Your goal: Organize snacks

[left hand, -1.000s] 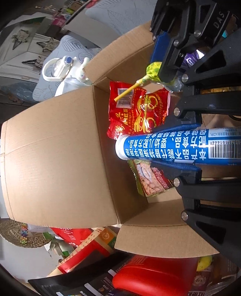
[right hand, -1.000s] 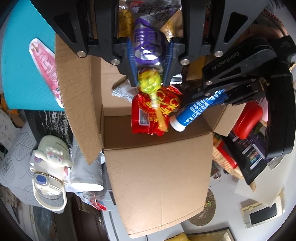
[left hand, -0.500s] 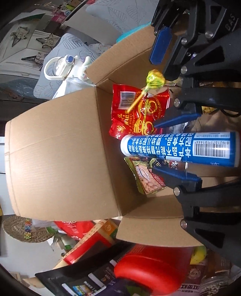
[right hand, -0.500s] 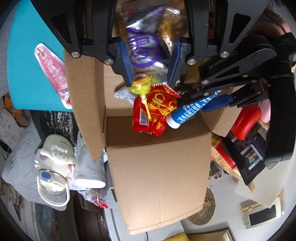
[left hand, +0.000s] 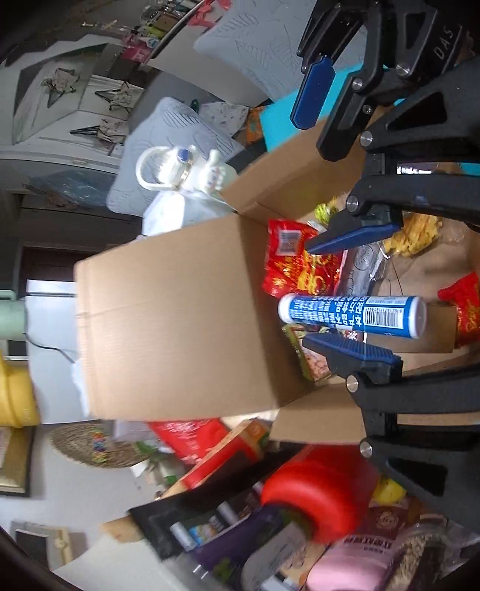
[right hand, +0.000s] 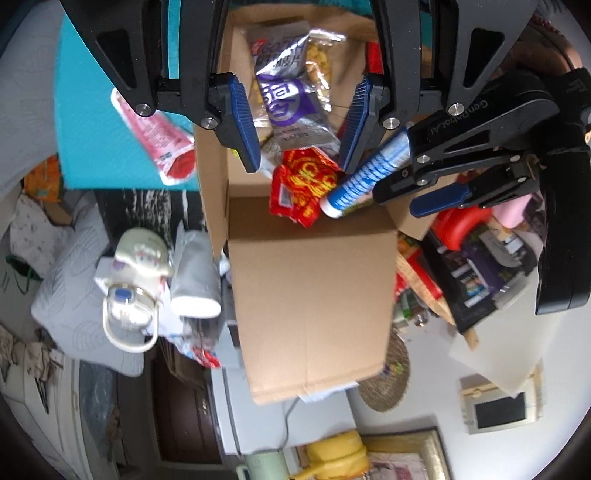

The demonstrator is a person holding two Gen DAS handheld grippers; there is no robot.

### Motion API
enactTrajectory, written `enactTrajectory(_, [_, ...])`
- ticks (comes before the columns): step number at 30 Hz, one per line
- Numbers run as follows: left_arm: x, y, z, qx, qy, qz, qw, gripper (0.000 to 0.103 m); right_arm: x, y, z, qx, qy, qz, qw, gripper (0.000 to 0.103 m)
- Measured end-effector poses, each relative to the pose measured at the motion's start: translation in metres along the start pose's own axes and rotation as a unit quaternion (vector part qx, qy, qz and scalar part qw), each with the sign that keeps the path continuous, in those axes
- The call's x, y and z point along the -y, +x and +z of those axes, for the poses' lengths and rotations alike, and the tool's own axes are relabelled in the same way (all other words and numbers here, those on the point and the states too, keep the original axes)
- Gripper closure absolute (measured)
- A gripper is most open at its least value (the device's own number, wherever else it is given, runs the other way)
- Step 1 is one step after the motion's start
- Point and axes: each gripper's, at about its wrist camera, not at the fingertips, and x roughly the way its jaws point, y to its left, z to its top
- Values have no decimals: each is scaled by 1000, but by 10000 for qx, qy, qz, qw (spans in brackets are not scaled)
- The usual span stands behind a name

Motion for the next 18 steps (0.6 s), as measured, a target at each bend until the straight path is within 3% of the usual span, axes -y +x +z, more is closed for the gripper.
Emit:
enactTrajectory(15, [25, -121, -5, 902, 230, 84, 9956, 59, -40, -118, -9, 1055, -418, -168, 9934, 58])
enactTrajectory(17, [28, -136, -10, 998, 245, 61, 9947, 53, -44, -132, -15, 1187, -447, -224, 9917, 48])
enactTrajectory(18, [28, -141, -13, 1043, 242, 59, 9942, 38, -45, -138, -17, 1242, -464, -246, 9909, 47])
